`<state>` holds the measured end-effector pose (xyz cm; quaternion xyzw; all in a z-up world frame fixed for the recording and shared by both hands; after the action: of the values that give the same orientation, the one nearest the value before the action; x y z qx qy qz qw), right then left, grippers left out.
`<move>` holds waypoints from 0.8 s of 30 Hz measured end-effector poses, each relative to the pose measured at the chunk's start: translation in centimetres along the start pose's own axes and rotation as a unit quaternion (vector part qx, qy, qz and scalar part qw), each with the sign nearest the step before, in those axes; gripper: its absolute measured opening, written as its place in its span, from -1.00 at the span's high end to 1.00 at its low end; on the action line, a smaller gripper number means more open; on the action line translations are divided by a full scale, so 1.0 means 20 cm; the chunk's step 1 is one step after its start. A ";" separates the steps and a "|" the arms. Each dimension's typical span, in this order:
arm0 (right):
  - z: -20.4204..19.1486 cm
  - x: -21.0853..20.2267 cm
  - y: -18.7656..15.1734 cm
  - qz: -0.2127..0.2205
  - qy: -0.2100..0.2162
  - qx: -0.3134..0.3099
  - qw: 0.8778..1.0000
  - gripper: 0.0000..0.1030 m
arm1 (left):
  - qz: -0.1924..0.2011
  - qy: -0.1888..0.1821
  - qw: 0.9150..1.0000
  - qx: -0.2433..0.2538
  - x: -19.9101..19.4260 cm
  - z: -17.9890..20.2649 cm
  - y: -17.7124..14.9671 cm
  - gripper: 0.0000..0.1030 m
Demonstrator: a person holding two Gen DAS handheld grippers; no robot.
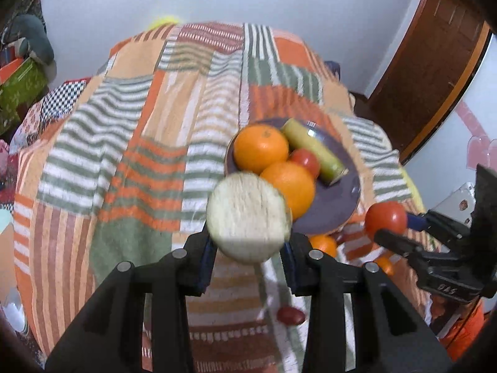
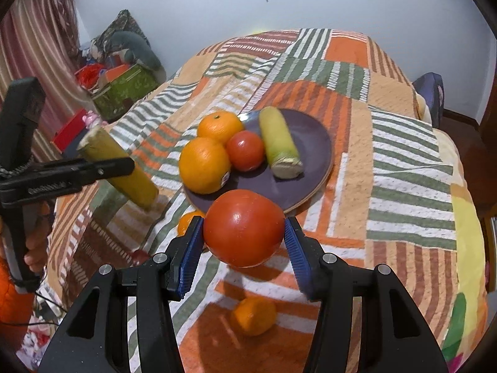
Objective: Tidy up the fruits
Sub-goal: 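Lay the zucchini on the plate with the left tool while the right tool sets the tomato there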
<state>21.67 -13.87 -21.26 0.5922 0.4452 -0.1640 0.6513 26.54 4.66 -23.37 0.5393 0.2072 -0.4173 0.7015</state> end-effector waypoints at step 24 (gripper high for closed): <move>0.02 0.20 0.12 -0.006 -0.001 -0.022 1.000 0.05 | 0.017 0.023 0.995 0.092 0.22 0.20 0.44 0.29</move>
<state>25.83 -12.44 -22.86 0.5748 0.4517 -0.1585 0.6636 35.47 -0.03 -20.26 0.6145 0.1745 -0.4101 0.6509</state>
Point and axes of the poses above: each gripper's, at about its wrist camera, not at the fingertips, and x roughly the way its jaws point, z to its right, y to its top, the point moved 8 cm from there along x, roughly the way its jaws point, and after that the axes turned 10 degrees about -y, right-handed, at the moved point
